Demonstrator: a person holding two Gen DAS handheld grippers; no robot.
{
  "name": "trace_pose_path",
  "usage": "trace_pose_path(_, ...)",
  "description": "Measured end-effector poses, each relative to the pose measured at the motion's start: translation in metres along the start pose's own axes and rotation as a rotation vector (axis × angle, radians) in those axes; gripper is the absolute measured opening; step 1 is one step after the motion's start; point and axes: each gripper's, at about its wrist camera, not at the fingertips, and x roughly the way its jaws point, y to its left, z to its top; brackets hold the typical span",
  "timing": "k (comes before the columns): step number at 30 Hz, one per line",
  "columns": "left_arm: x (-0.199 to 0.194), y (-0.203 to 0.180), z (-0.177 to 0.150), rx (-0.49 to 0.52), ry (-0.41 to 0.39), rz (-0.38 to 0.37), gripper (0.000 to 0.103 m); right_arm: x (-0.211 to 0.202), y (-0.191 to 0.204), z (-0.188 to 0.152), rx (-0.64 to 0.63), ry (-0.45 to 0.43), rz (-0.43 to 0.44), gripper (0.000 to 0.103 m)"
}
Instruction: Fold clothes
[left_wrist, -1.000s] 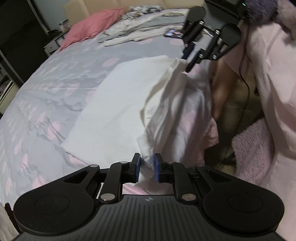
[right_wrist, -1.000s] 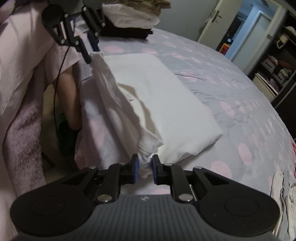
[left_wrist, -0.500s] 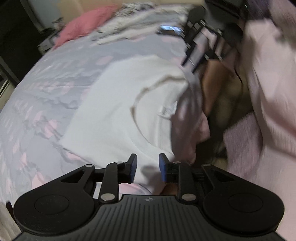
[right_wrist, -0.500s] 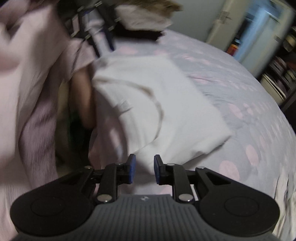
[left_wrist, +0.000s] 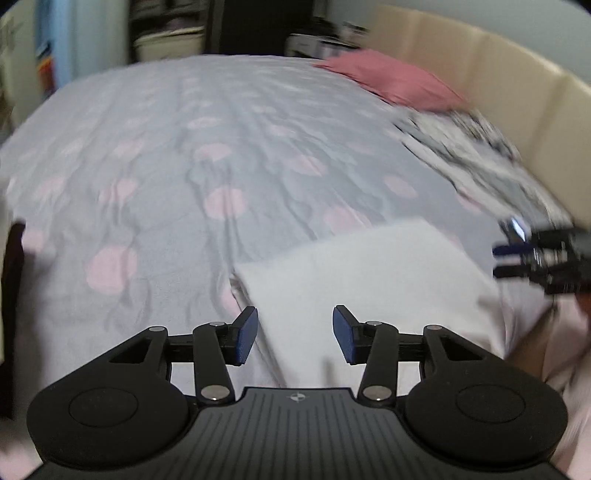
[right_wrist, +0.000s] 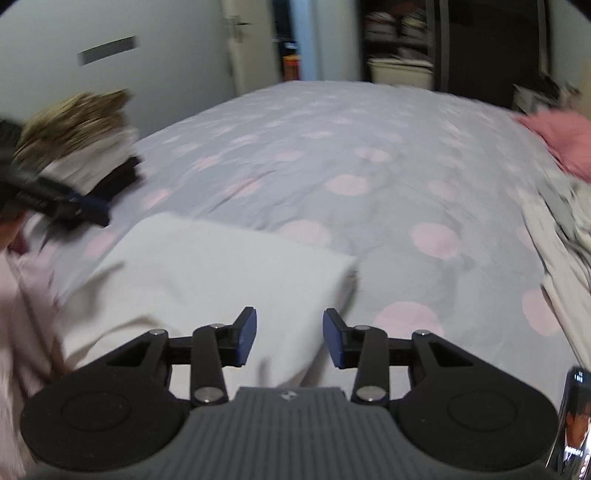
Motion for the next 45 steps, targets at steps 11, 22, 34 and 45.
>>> trace_pose_path(11,0.043,0.048,-0.002,-0.248,0.033,-0.03,0.047,0.046,-0.047,0.016,0.314,0.021,0.082,0.046)
trace_pose_path(22,0.07,0.067,0.001,-0.337,0.045,-0.13,0.025,0.083,-0.079,0.008,0.524,0.028,0.2,0.042)
trace_pose_path(34,0.071,0.096,-0.008,-0.549,-0.089,-0.257,0.005,0.101,-0.102,0.006,0.727,-0.034,0.274,0.01)
trace_pose_path(45,0.09,0.102,-0.011,-0.588,-0.086,-0.181,0.004,0.121,-0.102,0.007,0.721,-0.037,0.207,0.01)
